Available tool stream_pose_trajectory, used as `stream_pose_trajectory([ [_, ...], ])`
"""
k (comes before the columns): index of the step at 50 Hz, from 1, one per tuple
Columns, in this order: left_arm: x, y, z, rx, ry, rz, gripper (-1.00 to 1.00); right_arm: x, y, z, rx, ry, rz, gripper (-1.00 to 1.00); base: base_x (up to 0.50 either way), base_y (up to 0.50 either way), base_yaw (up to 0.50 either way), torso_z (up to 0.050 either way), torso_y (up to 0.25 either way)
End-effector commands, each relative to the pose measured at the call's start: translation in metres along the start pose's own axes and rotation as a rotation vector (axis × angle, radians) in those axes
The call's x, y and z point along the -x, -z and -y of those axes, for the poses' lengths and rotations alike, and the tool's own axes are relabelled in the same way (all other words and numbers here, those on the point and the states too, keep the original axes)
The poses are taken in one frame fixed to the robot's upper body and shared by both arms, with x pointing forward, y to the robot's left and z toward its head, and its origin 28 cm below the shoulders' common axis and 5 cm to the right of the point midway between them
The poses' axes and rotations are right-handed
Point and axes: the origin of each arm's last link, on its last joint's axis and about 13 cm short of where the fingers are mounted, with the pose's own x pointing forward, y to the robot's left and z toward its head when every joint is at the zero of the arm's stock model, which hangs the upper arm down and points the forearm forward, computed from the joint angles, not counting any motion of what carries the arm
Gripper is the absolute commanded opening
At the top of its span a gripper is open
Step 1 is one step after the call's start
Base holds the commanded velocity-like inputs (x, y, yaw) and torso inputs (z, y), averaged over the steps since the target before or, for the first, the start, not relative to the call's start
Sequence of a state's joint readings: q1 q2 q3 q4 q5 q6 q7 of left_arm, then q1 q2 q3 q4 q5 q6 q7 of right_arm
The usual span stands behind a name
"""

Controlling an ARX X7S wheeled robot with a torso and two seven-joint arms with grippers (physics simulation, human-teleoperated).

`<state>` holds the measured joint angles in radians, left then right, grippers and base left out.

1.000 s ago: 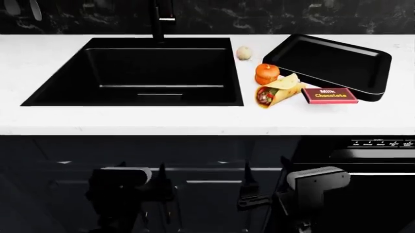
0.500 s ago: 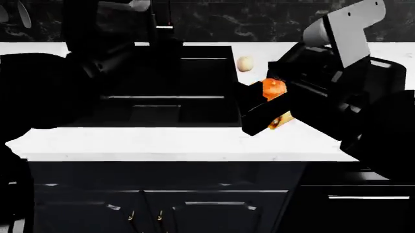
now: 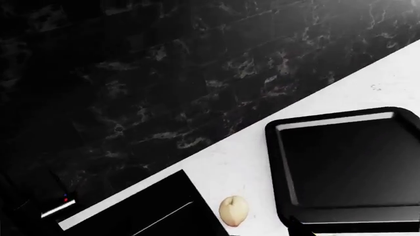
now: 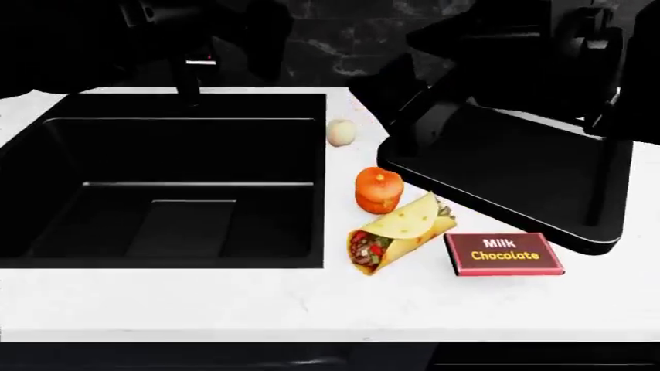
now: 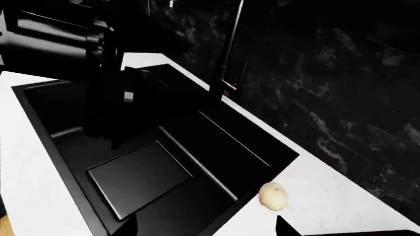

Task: Pick up the fruits and vegetables and place them in the sink. Turn on the sink faucet to wash them. Then turn the sink off and put them in the tray.

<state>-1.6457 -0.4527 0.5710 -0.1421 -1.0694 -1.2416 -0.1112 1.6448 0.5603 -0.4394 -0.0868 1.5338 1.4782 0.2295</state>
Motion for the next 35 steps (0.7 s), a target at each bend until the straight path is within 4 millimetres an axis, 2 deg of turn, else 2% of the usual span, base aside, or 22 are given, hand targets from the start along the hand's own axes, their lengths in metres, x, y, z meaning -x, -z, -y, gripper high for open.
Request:
stream_pose_trajectory([
  [1, 0.007, -0.005, -0.004, -0.040, 0.000, -0.018, 1.00, 0.004, -0.020, 0.004, 0.064, 0.020, 0.015, 1.00, 0.42, -0.36, 0.00, 0.000, 0.015],
  [10, 0.010, -0.004, -0.005, -0.054, 0.005, -0.019, 1.00, -0.003, -0.025, 0.008, 0.084, 0.032, 0.034, 1.00, 0.49, -0.26, 0.00, 0.000, 0.000],
  [17, 0.010, -0.001, -0.003, -0.067, 0.015, -0.036, 1.00, -0.007, -0.025, 0.011, 0.079, 0.035, 0.054, 1.00, 0.50, -0.02, 0.00, 0.000, 0.000],
  [32, 0.009, 0.008, -0.003, -0.076, 0.023, -0.053, 1.00, -0.025, -0.025, 0.022, 0.036, 0.044, 0.041, 1.00, 0.01, 0.00, 0.00, 0.000, 0.001],
  [35, 0.008, 0.010, -0.001, -0.079, 0.030, -0.061, 1.00, -0.025, -0.023, 0.023, 0.030, 0.038, 0.039, 1.00, 0.50, 0.00, 0.00, 0.000, 0.000],
])
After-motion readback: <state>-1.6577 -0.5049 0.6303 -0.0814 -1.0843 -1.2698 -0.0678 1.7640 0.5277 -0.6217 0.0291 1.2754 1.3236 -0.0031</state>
